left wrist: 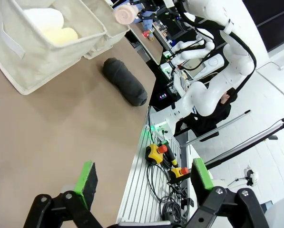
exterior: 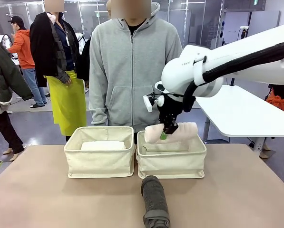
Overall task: Divide the towels into two baskets.
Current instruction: Pick up one hotel-folded towel from the bottom of the table and place it in the Fabric basket indicated by the person.
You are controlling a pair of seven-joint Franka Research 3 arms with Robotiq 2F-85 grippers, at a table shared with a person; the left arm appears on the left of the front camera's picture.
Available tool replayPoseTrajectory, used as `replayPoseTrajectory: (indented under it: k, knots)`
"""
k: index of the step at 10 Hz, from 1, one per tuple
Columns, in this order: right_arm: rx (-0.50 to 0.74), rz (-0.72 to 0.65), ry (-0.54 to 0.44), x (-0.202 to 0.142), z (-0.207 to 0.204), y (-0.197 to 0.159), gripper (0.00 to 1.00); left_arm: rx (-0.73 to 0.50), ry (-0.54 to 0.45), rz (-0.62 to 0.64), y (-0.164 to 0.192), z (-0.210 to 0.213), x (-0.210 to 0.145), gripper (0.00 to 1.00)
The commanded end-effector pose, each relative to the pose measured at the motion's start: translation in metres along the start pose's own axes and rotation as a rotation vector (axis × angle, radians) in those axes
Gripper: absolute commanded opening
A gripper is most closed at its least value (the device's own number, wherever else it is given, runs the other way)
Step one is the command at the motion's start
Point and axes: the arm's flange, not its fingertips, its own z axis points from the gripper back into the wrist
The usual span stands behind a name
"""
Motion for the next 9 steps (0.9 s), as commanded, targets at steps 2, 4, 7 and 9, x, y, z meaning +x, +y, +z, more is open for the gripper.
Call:
replayPoseTrajectory:
  k: [2, 4, 7, 9]
  knots:
    - [0.01, 0.015, 0.013, -0.008, -0.033, -0.039, 0.37, 0.001, 0.0, 0.005, -0.006, 0.001, -0.003, 1.0]
    - [0.021, 0.02, 0.016, -0.018, -0.055, -0.051, 0.37, 0.001, 0.0, 0.005, -0.006, 0.001, -0.003, 1.0]
    - [0.051, 0.011, -0.018, -0.026, -0.072, -0.059, 0.37, 0.001, 0.0, 0.005, -0.006, 0.001, -0.003, 1.0]
    - [0.06, -0.001, -0.005, -0.031, -0.078, -0.063, 0.54, 0.001, 0.0, 0.005, -0.006, 0.001, -0.003, 1.0]
